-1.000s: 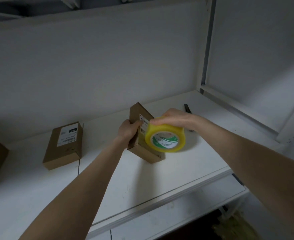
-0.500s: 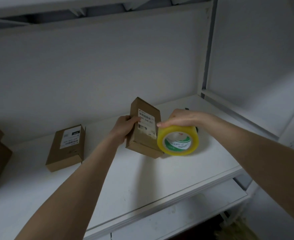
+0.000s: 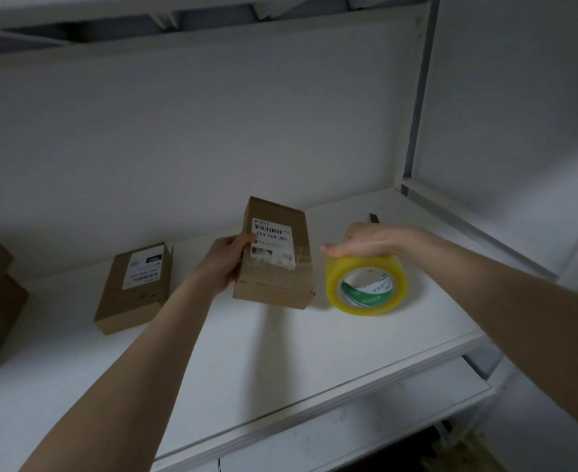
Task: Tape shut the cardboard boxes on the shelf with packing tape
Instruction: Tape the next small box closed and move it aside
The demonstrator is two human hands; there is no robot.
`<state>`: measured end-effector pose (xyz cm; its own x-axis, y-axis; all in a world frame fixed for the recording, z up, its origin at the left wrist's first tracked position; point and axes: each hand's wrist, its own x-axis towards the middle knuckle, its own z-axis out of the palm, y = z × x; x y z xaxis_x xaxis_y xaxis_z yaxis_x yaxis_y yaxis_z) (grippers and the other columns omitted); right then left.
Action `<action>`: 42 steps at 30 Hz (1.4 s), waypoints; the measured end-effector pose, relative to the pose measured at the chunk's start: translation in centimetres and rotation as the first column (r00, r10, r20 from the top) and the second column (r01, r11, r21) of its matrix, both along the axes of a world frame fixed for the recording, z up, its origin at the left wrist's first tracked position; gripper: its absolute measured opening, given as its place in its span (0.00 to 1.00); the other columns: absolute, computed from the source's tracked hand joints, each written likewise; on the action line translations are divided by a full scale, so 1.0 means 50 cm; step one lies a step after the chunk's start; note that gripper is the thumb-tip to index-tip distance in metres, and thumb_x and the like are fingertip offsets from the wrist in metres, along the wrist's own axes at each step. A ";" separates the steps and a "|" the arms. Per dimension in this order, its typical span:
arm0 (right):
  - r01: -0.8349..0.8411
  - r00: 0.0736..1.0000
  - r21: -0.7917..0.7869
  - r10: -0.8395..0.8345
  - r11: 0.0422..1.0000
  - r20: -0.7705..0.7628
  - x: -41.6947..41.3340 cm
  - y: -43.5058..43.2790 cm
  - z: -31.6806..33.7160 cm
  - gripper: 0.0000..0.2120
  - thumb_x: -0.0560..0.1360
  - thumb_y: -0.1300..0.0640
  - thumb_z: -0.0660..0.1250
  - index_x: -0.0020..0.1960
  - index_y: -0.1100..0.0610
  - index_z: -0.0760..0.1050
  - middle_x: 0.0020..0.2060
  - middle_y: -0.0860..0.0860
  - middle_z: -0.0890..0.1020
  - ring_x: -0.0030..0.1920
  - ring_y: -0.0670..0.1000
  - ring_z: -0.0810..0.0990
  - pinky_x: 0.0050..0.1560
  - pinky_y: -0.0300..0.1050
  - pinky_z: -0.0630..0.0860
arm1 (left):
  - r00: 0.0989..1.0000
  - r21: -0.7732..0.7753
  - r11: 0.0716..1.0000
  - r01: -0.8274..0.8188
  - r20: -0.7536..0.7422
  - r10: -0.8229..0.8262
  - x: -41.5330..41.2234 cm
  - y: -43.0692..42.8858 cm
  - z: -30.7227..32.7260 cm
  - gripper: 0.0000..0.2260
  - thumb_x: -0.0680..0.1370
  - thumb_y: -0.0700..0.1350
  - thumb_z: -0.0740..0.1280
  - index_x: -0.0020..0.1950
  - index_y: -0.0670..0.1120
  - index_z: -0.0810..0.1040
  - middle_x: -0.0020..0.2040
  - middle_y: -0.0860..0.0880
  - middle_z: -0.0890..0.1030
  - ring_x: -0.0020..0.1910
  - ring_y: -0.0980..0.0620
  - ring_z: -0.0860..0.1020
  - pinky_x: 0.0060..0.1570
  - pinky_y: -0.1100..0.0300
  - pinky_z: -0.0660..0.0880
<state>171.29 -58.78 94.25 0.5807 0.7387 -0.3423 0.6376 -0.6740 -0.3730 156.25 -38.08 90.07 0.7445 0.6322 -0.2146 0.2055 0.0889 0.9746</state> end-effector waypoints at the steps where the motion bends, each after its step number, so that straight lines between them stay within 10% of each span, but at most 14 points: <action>1: -0.008 1.000 -0.018 0.008 1.000 0.014 -0.001 0.004 -0.002 0.30 0.72 0.27 0.56 0.44 0.55 0.72 0.38 0.47 0.73 0.40 0.48 0.74 0.44 0.43 0.70 | 1.000 -0.011 1.000 -0.001 0.002 0.001 -0.002 0.001 -0.006 0.11 0.79 0.45 0.63 0.55 0.39 0.79 0.50 0.43 0.84 0.51 0.44 0.82 0.52 0.51 0.78; 16: -0.073 0.947 -0.438 0.200 0.896 0.251 -0.047 0.066 -0.065 0.42 0.70 0.23 0.54 0.69 0.54 0.72 0.65 0.52 0.76 0.63 0.56 0.75 0.58 0.49 0.72 | 0.997 -0.107 0.993 0.038 -0.061 -0.045 -0.006 -0.014 -0.120 0.09 0.82 0.45 0.58 0.55 0.47 0.77 0.49 0.46 0.82 0.45 0.47 0.79 0.48 0.53 0.77; 20: -0.033 0.940 -0.472 0.188 0.881 0.285 -0.052 0.089 -0.076 0.42 0.70 0.23 0.54 0.71 0.53 0.69 0.66 0.52 0.75 0.65 0.56 0.74 0.60 0.50 0.70 | 0.992 0.216 0.975 0.048 -0.128 -0.020 0.005 -0.006 -0.155 0.09 0.83 0.43 0.57 0.55 0.46 0.76 0.50 0.45 0.80 0.48 0.45 0.79 0.45 0.57 0.74; 25: -0.027 0.918 -0.475 0.210 0.879 0.337 -0.057 0.113 -0.089 0.37 0.71 0.26 0.59 0.68 0.52 0.71 0.62 0.51 0.77 0.62 0.55 0.76 0.50 0.47 0.67 | 0.922 0.859 0.424 0.289 -0.368 0.117 -0.015 -0.048 -0.174 0.25 0.80 0.54 0.53 0.73 0.41 0.64 0.74 0.41 0.64 0.73 0.43 0.62 0.66 0.51 0.65; 31: -0.027 0.927 -0.458 0.194 0.889 0.321 -0.047 0.118 -0.094 0.37 0.71 0.27 0.60 0.67 0.52 0.72 0.62 0.51 0.77 0.62 0.56 0.76 0.54 0.48 0.69 | 0.750 0.749 0.042 0.661 -0.661 -0.023 -0.033 -0.123 -0.186 0.41 0.75 0.70 0.47 0.78 0.45 0.40 0.78 0.44 0.41 0.78 0.48 0.41 0.75 0.55 0.39; 37: -0.018 1.000 -0.247 0.014 0.969 -0.018 0.018 0.062 -0.056 0.33 0.66 0.27 0.67 0.56 0.53 0.74 0.52 0.51 0.79 0.52 0.53 0.79 0.56 0.49 0.77 | 0.710 0.707 0.071 0.704 -0.703 -0.046 -0.015 -0.104 -0.173 0.38 0.78 0.64 0.55 0.78 0.48 0.40 0.79 0.44 0.41 0.78 0.47 0.42 0.75 0.53 0.41; 42: 0.044 0.999 -0.079 -0.044 0.996 -0.005 0.034 0.045 -0.079 0.26 0.69 0.30 0.67 0.43 0.54 0.77 0.38 0.50 0.79 0.40 0.50 0.79 0.41 0.45 0.74 | 0.690 0.678 0.254 0.690 -0.722 0.056 0.034 -0.159 -0.162 0.52 0.69 0.76 0.55 0.78 0.42 0.42 0.79 0.43 0.45 0.77 0.43 0.45 0.74 0.41 0.44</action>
